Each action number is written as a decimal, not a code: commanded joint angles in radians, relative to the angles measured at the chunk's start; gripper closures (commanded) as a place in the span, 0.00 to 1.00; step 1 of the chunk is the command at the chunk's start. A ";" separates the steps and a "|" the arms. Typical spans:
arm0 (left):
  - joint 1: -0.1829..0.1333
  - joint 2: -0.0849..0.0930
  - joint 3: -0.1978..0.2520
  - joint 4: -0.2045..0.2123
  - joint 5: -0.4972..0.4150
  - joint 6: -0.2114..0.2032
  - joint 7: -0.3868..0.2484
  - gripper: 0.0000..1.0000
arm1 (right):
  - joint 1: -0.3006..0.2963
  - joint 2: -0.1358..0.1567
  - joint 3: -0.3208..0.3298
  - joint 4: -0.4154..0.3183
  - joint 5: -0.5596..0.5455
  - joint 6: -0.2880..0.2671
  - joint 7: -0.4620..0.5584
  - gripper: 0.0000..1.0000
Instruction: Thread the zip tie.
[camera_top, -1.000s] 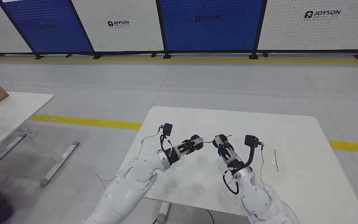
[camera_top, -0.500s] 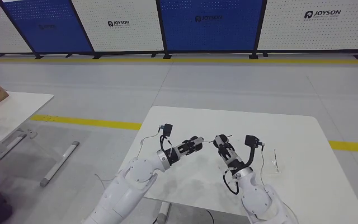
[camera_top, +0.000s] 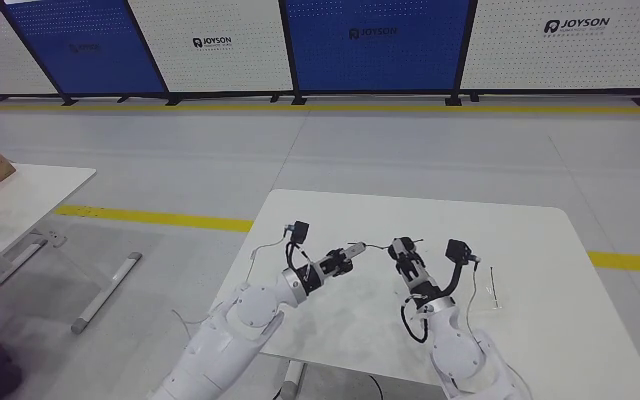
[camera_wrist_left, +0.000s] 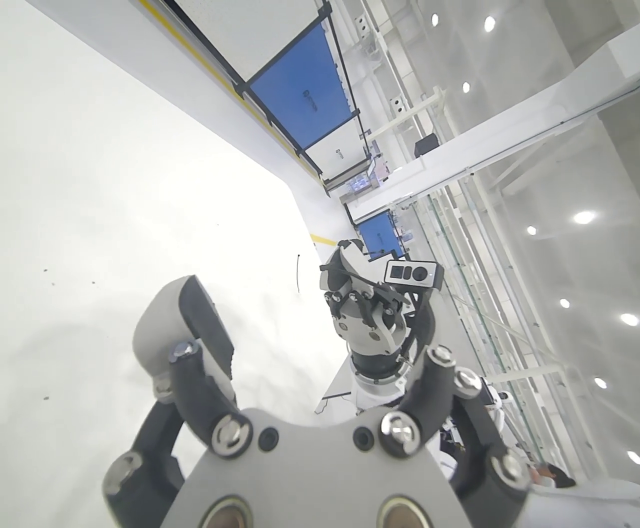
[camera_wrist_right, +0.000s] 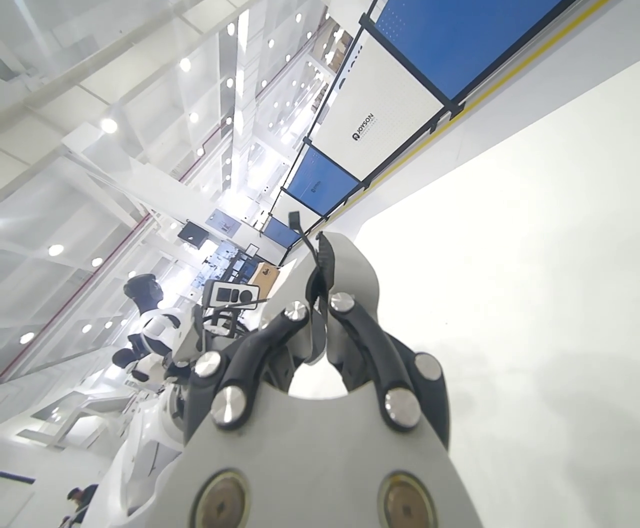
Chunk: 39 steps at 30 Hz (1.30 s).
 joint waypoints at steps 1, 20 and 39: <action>-0.005 -0.003 0.021 0.002 0.033 0.007 0.018 0.38 | 0.000 -0.002 -0.003 -0.002 -0.006 0.006 -0.006 1.00; -0.047 -0.015 0.068 0.018 0.000 0.032 0.014 0.64 | 0.003 -0.012 -0.026 0.004 -0.095 0.021 -0.023 1.00; -0.044 -0.013 0.043 0.018 -0.040 0.022 0.018 1.00 | 0.004 -0.020 -0.033 0.005 -0.149 0.005 -0.015 1.00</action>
